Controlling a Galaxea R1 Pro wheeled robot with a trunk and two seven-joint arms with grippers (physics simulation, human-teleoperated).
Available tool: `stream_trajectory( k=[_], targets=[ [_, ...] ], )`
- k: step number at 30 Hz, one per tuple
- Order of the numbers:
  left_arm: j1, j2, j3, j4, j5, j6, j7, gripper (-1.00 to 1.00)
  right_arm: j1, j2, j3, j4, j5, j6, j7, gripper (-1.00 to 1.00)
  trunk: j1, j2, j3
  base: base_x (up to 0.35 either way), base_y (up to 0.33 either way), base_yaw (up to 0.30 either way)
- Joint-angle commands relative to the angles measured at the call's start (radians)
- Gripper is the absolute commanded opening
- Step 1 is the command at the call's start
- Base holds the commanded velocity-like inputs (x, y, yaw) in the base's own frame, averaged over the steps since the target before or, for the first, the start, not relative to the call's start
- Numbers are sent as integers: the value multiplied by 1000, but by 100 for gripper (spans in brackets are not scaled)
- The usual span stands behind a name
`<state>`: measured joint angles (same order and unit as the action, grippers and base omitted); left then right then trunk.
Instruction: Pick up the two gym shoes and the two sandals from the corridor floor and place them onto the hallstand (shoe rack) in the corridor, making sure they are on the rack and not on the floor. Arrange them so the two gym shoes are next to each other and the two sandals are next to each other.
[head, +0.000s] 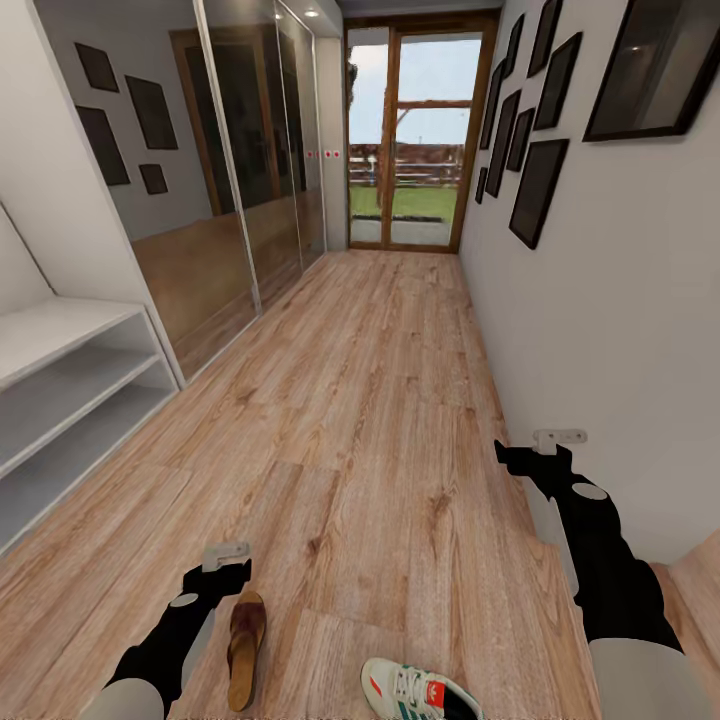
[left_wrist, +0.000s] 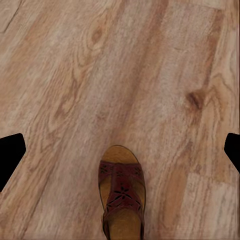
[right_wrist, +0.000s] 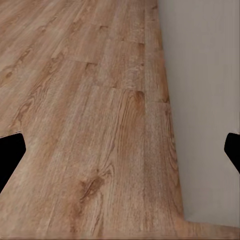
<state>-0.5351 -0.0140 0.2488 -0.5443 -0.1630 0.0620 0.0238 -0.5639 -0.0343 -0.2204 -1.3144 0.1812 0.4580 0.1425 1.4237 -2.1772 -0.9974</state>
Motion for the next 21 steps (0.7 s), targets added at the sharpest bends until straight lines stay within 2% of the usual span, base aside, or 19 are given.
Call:
stream_trajectory(
  k=[1,7,15,21],
  targets=[
    [0,-1,6,-2,-10,5,-11,100,-1,0,-2,-2,11,12,8,100,4,-8,-5,0,0,0],
    [1,0,6,7,-11,-2,-31,100,-1,0,-2,-29,11,49,9,100,27,-50,-33,0,0,0],
    [0,2,1,91,-14,-93,-33,100,-1,-1,-2,-37,11,64,9,100,57,-106,-71,0,0,0],
    [0,4,2,105,-11,-111,-32,100,-1,-1,-2,-37,11,65,9,100,80,-148,-99,0,0,0]
  ],
)
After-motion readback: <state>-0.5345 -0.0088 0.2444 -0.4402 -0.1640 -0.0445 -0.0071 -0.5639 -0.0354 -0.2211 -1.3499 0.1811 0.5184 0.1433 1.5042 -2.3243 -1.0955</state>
